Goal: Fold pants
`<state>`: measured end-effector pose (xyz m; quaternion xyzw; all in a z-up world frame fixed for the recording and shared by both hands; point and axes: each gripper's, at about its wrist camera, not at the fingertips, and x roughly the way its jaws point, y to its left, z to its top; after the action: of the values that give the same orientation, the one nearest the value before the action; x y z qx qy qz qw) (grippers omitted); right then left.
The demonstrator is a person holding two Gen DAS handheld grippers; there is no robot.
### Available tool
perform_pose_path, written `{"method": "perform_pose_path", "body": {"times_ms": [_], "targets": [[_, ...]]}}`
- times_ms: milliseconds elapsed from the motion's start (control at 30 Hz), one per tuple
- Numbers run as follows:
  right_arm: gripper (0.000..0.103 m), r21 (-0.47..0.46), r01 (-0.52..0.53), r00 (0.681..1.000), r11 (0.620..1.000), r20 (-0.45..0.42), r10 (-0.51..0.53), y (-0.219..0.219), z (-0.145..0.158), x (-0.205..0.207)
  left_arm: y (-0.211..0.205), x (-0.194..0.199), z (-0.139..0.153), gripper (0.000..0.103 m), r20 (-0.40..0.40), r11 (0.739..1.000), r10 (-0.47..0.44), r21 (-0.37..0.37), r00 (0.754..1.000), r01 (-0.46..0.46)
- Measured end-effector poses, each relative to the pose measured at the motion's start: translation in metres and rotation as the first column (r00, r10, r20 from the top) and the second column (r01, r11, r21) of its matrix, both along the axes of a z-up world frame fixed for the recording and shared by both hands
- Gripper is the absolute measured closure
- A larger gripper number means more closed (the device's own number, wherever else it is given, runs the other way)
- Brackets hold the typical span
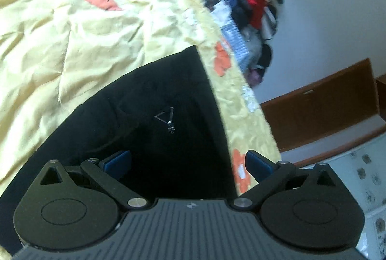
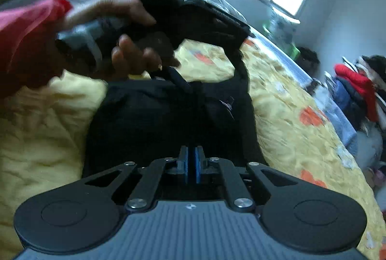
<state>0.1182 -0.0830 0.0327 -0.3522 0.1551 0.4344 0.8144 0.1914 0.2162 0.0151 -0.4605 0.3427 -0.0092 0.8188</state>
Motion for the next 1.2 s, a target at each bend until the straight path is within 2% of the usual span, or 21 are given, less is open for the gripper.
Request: {"method": "perform_pose_path", "body": {"times_ms": [67,100,167,233,267,333,367,400,433,467,533,633,767,833,867,900,933,967,1000,1033,1200], "targets": [[0.094,0.006,0.066,0.986,0.998,0.155,-0.066,-0.001,-0.002,0.002,-0.001,-0.002,0.001,0.002,0.011,1.000,-0.003,0.025,1.000,0.003],[0.087,0.014,0.106,0.977,0.994,0.186,-0.107,-0.001,-0.001,0.009,-0.002,-0.004,0.003,0.002,0.016,0.999,-0.001,0.039,1.000,0.001],[0.066,0.052,0.176,0.973,0.983,0.140,-0.182,-0.003,0.003,0.032,-0.003,-0.003,0.004,0.001,0.017,0.999,0.000,0.045,1.000,-0.001],[0.024,0.100,0.183,0.981,0.978,0.040,-0.188,-0.003,0.005,0.055,-0.005,0.002,0.005,0.001,0.012,0.999,-0.003,0.050,1.000,0.003],[0.023,0.098,0.187,0.982,0.978,0.019,-0.189,0.001,0.003,0.065,-0.005,0.007,0.005,0.001,0.010,0.999,-0.002,0.053,1.000,0.001],[0.024,0.064,0.200,0.978,0.978,0.050,-0.203,0.015,-0.004,0.082,-0.005,0.013,0.006,0.001,0.006,0.998,-0.003,0.063,1.000,0.002],[0.032,0.051,0.208,0.977,0.977,0.038,-0.210,0.022,-0.008,0.093,-0.006,0.014,0.006,0.001,0.003,0.998,-0.002,0.065,1.000,0.002],[0.070,0.053,0.213,0.977,0.976,-0.027,-0.212,0.026,-0.009,0.106,-0.006,0.016,0.006,0.001,-0.001,0.998,-0.001,0.063,1.000,0.001],[0.096,0.065,0.229,0.968,0.971,-0.122,-0.221,0.027,-0.013,0.119,-0.006,0.018,0.006,0.001,-0.005,0.998,-0.004,0.059,1.000,0.004],[0.096,0.075,0.242,0.963,0.967,-0.143,-0.230,0.028,-0.015,0.125,-0.006,0.019,0.006,0.001,-0.005,0.999,-0.005,0.053,1.000,0.006],[0.096,0.047,0.207,0.977,0.977,-0.069,-0.204,0.031,-0.020,0.115,-0.004,0.021,0.006,0.001,-0.002,0.999,-0.010,0.039,1.000,0.010],[0.096,-0.013,0.141,0.990,0.990,0.031,-0.140,0.031,-0.026,0.076,-0.002,0.030,0.005,0.001,-0.014,1.000,-0.014,0.024,1.000,0.014],[0.096,-0.109,0.067,0.989,0.992,0.136,-0.052,0.028,-0.036,0.034,-0.007,0.036,0.002,0.002,-0.023,0.999,-0.044,-0.020,0.999,0.044],[0.096,-0.148,0.048,0.983,0.988,0.180,-0.021,0.029,-0.043,0.021,-0.009,0.034,0.000,0.011,-0.032,0.999,-0.034,-0.024,0.999,0.034],[0.096,-0.157,0.041,0.983,0.987,0.181,-0.012,0.030,-0.045,0.018,-0.009,0.031,-0.002,0.026,-0.035,0.999,-0.021,-0.029,0.999,0.020],[0.096,-0.159,0.038,0.984,0.987,0.177,-0.009,0.031,-0.046,0.018,-0.009,0.027,-0.004,0.051,-0.041,0.999,-0.015,-0.031,0.999,0.013],[0.096,-0.158,0.036,0.985,0.987,0.175,-0.007,0.032,-0.047,0.016,-0.009,0.023,-0.006,0.064,-0.053,1.000,-0.012,-0.023,0.999,0.011],[0.096,-0.157,0.035,0.985,0.987,0.171,-0.008,0.032,-0.048,0.015,-0.009,0.017,-0.007,0.084,-0.059,1.000,-0.013,-0.007,0.998,0.013],[0.096,-0.151,0.033,0.986,0.988,0.165,-0.008,0.032,-0.047,0.012,-0.008,0.009,-0.007,0.093,-0.041,1.000,-0.022,0.009,0.999,0.023],[0.096,-0.143,0.031,0.987,0.989,0.161,-0.008,0.030,-0.046,0.008,-0.005,0.000,-0.007,0.098,-0.018,1.000,-0.025,0.016,1.000,0.025],[0.096,-0.104,-0.013,0.995,0.994,0.093,0.022,0.023,-0.036,-0.024,0.003,-0.060,-0.005,0.098,0.028,0.996,-0.060,0.062,0.998,0.058]]}}
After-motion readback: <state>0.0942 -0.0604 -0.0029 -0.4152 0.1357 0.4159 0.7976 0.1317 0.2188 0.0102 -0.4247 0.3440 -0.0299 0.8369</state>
